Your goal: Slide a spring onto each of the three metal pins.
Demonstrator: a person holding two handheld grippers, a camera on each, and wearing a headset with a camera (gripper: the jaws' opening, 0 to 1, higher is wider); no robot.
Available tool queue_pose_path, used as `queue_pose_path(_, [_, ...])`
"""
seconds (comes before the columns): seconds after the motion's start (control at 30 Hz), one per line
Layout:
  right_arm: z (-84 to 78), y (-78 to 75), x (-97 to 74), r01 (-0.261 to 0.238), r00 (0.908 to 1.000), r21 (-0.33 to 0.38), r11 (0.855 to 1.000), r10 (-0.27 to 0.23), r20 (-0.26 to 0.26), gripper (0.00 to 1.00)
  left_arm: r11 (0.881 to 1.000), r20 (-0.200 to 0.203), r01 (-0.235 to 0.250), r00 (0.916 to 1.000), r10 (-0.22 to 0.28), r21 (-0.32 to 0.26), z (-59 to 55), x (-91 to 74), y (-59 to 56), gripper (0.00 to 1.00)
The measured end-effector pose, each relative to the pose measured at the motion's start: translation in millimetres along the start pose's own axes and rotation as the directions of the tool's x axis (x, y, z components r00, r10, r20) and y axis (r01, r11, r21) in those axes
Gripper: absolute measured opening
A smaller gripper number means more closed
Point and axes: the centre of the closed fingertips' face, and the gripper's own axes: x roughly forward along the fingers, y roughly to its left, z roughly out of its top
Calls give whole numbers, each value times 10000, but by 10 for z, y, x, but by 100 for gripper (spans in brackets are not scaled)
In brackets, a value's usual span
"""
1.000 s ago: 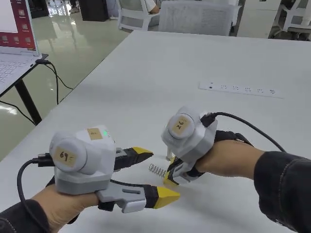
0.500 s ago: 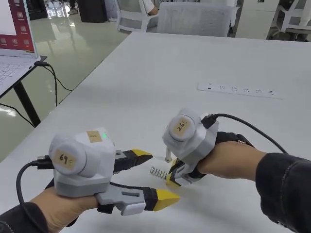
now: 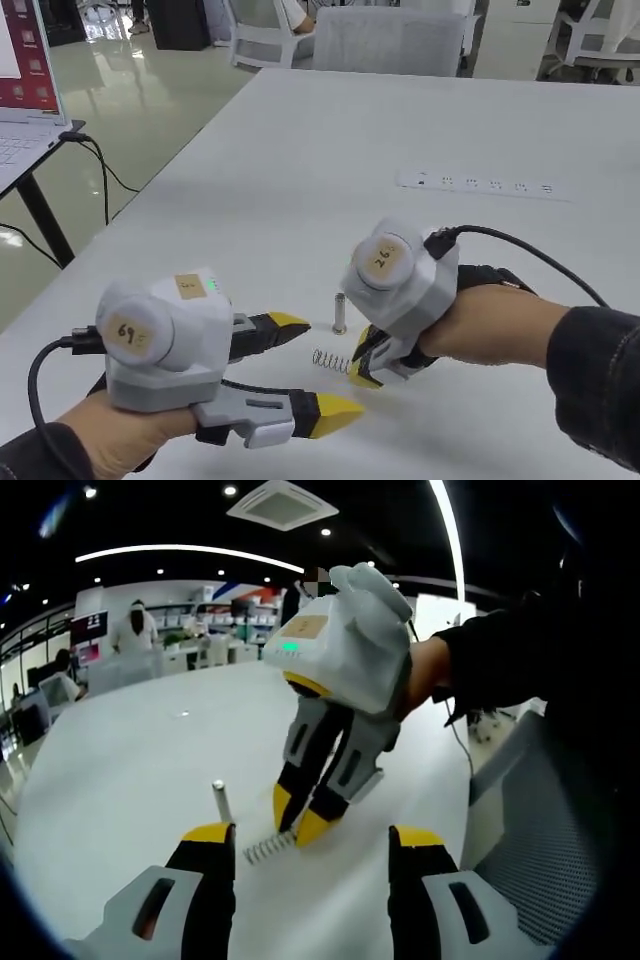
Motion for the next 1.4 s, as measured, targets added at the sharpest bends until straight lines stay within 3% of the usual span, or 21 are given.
queue_pose_path(0.33, [35,87,-239,-30,9998,-539,9985,40,190,7,9999,25,109,9999,-109,78,8,14,-24,55])
queue_pose_path(0.87, [-15,239,-492,-422,9991,-1645,9855,408,-119,7,9991,160,335,9993,-339,254,33,33,-67,50])
queue_pose_path(1.4, [-34,385,-616,-1066,9943,-2452,9636,1026,-289,7,9938,214,968,9949,-981,555,50,48,-210,33])
